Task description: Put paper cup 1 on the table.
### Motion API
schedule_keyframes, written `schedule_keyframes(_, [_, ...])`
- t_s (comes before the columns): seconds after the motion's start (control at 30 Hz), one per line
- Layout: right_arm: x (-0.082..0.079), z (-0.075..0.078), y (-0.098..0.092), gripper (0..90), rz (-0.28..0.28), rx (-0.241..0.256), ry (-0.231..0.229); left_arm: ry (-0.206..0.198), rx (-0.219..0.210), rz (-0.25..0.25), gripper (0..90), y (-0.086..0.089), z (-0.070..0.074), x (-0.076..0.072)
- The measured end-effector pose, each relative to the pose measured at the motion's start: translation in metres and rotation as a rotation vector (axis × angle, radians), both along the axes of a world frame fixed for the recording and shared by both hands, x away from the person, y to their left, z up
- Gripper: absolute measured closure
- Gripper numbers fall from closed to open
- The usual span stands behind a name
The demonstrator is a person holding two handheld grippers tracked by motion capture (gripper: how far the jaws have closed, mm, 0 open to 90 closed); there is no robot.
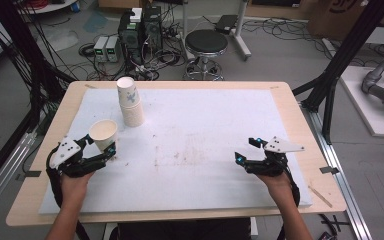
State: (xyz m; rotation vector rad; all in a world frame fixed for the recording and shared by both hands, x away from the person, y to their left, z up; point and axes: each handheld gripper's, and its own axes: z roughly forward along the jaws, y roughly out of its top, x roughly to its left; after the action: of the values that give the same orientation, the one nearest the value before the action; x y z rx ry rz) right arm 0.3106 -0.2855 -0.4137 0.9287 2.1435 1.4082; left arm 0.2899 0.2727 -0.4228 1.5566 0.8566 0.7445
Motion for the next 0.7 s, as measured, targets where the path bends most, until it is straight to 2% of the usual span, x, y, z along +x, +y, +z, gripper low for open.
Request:
schedule_keyframes(0.1, [-0.003, 0.000, -0.002, 22.0, -0.001, 0.001, 0.003, -0.005, 0.019, 0.019, 31.3, 0.006, -0.002, 0.002])
schedule_keyframes(0.13, [-0.004, -0.001, -0.003, 21.9, -0.003, -0.002, 0.001, -0.001, 0.029, 0.027, 31.3, 0.009, -0.004, 0.004])
schedule_keyframes(0.27, [-0.005, 0.000, -0.006, 22.0, -0.009, 0.002, -0.004, 0.028, 0.028, 0.046, 31.2, 0.014, -0.011, 0.008])
schedule_keyframes(0.3, [-0.006, 0.001, -0.007, 21.9, -0.011, 0.006, -0.004, 0.053, 0.047, 0.064, 31.2, 0.018, -0.016, 0.012])
schedule_keyframes(0.37, [-0.006, 0.001, -0.007, 22.0, -0.014, 0.006, -0.001, 0.083, 0.048, 0.079, 31.1, 0.021, -0.020, 0.015])
schedule_keyframes(0.47, [-0.005, 0.001, -0.007, 22.0, -0.011, 0.004, -0.002, 0.099, 0.052, 0.089, 31.2, 0.023, -0.023, 0.017])
schedule_keyframes(0.6, [-0.005, 0.001, -0.005, 22.0, -0.008, 0.003, 0.003, 0.140, 0.061, 0.109, 31.1, 0.027, -0.028, 0.019])
schedule_keyframes(0.7, [-0.005, 0.001, -0.004, 22.0, -0.005, -0.003, 0.000, 0.174, 0.084, 0.121, 31.2, 0.026, -0.030, 0.020])
